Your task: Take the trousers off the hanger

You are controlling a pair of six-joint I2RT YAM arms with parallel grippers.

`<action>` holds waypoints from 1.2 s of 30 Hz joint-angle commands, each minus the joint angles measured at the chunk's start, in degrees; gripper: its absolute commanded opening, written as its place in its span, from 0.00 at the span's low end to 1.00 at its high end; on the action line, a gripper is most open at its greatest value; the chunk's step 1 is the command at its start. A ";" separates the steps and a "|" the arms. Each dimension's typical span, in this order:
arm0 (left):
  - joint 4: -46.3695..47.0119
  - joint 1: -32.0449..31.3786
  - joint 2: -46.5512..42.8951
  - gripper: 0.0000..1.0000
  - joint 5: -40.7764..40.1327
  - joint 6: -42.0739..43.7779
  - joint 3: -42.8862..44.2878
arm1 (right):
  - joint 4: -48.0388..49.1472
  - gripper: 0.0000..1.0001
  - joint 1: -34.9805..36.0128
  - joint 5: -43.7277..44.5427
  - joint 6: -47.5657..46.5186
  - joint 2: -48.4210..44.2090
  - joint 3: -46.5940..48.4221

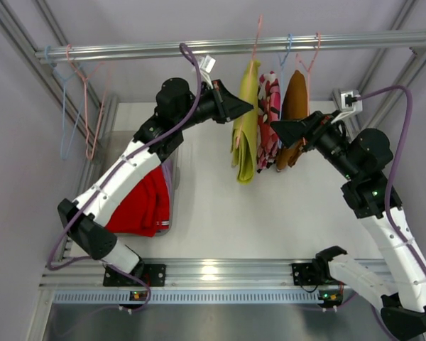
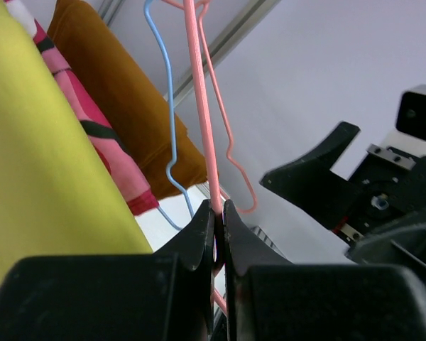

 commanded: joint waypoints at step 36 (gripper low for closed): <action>2.67 -3.74 -28.67 0.00 -0.32 9.03 -22.57 | 25.36 0.46 16.37 -7.91 18.17 23.84 6.68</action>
